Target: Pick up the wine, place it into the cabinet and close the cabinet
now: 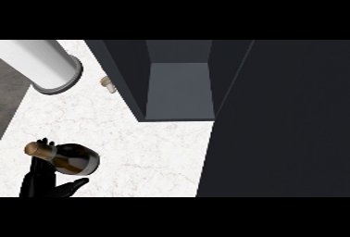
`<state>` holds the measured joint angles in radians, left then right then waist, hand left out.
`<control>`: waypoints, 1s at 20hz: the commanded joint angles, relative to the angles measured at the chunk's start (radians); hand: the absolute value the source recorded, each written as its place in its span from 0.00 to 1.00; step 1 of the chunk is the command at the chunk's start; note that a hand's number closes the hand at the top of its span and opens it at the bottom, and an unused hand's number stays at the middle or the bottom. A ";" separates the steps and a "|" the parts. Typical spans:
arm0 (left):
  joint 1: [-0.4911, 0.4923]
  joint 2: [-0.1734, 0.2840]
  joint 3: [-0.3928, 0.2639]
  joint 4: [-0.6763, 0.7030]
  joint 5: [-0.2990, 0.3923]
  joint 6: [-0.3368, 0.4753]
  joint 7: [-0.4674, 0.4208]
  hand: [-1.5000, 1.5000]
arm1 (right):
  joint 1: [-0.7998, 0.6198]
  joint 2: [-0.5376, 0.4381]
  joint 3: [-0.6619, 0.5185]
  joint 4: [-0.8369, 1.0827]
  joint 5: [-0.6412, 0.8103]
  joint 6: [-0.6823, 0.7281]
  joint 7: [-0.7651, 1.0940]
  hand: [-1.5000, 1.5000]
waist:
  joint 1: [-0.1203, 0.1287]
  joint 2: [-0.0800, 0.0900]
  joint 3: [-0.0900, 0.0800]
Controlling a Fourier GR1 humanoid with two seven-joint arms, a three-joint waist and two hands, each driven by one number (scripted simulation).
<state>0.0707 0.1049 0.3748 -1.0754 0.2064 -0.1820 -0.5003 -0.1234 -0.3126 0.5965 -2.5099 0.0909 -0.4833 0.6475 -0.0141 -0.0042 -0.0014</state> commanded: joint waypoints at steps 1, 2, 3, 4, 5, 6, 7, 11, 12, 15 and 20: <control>-0.087 0.036 0.018 0.136 0.007 -0.025 -0.037 0.00 | 0.071 -0.007 0.050 -0.147 0.108 -0.006 0.000 0.00 | -0.002 0.002 0.000; -0.046 0.001 -0.003 0.121 -0.008 -0.021 -0.074 0.00 | 0.034 -0.011 0.030 -0.169 0.113 -0.010 0.057 0.00 | 0.002 0.001 0.000; -0.060 0.020 0.005 0.167 -0.021 -0.028 -0.114 0.00 | 0.063 -0.045 0.023 -0.215 0.090 0.002 0.074 0.00 | -0.003 0.001 0.000; -0.093 0.034 0.016 0.208 -0.004 -0.043 -0.103 0.00 | 0.060 -0.036 0.017 -0.182 0.096 -0.005 0.035 0.00 | -0.003 0.002 0.000; -0.063 0.003 -0.001 0.135 -0.020 0.002 -0.097 0.00 | 0.054 -0.061 -0.021 -0.246 0.074 -0.007 0.101 0.00 | -0.003 -0.001 0.000; -0.048 -0.006 -0.009 0.111 -0.019 0.002 -0.098 0.00 | 0.063 -0.050 0.017 -0.223 0.112 -0.018 0.079 0.00 | 0.000 -0.001 0.000; -0.090 -0.023 -0.005 0.172 -0.031 0.027 -0.151 0.00 | 0.083 -0.071 0.009 -0.225 0.094 -0.008 0.059 0.00 | -0.006 0.000 0.000; -0.125 0.021 0.048 0.294 0.020 -0.054 -0.234 1.00 | 0.083 -0.090 -0.021 -0.231 0.043 0.005 0.028 0.00 | -0.009 0.001 0.000; -0.148 0.021 0.029 0.261 0.018 -0.042 -0.188 1.00 | 0.033 -0.047 0.036 -0.196 0.114 -0.021 0.090 0.00 | 0.000 0.000 0.000; -0.098 -0.003 0.019 0.249 0.016 -0.042 -0.225 1.00 | 0.076 -0.059 0.070 -0.209 0.119 -0.031 0.057 0.00 | 0.002 -0.001 0.000; -0.166 0.011 0.010 0.276 -0.023 0.038 -0.258 1.00 | 0.075 -0.061 0.056 -0.180 0.095 -0.035 0.009 0.00 | 0.001 0.001 0.001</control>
<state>-0.0688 0.1190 0.3945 -0.8032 0.2014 -0.1869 -0.7376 -0.0912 -0.3568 0.6395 -2.5102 0.0968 -0.5183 0.5987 -0.0143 -0.0041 -0.0009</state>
